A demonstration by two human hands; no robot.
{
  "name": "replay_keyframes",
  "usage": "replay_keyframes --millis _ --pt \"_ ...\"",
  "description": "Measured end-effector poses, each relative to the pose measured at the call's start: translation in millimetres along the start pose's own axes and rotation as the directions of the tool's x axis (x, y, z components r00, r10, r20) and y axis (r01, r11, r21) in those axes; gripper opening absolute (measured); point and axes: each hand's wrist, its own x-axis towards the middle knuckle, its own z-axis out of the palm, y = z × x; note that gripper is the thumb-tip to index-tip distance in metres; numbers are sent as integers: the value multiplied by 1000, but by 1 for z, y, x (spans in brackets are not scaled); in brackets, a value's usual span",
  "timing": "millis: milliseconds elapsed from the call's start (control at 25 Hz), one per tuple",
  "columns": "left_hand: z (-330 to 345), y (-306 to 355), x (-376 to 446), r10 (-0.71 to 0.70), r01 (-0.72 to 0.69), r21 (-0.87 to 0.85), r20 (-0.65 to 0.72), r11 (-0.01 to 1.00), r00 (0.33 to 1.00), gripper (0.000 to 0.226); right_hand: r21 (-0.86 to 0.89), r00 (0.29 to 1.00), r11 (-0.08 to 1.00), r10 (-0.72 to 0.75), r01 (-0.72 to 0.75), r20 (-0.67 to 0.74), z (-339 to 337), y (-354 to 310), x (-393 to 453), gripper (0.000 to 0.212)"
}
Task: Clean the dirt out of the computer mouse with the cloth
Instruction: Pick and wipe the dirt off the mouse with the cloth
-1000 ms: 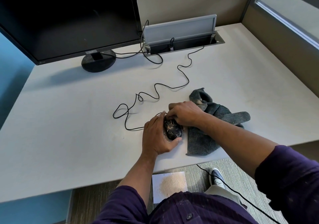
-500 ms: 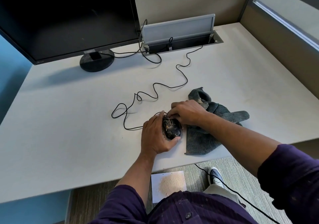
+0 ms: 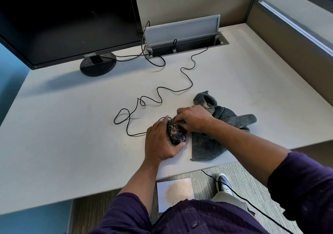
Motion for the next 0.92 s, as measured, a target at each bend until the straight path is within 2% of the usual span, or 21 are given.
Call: replay_keyframes --millis 160,280,400,520,640,680,800,920 --pt "0 -1 0 -4 4 1 4 1000 1000 110 42 999 998 -42 42 0 1 -1 -4 17" --pt "2 -2 0 3 -3 -1 -6 1000 1000 110 60 998 996 68 -68 -12 0 1 -9 20" --pt "3 -3 0 5 -5 -1 -7 1000 1000 110 99 1000 995 25 -24 -7 3 4 -13 18" --pt "3 -4 0 9 -9 2 -3 1000 1000 111 91 993 989 119 -117 -15 3 5 -14 20" --pt "2 -4 0 11 -11 -1 -11 1000 1000 110 158 998 986 59 -60 13 4 3 -13 17" --pt "2 -4 0 13 -13 -2 -10 1000 1000 110 155 997 985 71 -73 17 1 4 -13 17" --pt "3 -3 0 13 -13 1 -16 1000 1000 110 238 973 945 232 -224 -7 -1 11 -13 17" --pt "2 -3 0 5 -6 -6 -17 1000 1000 109 270 968 931 253 -245 7 4 6 -10 20"
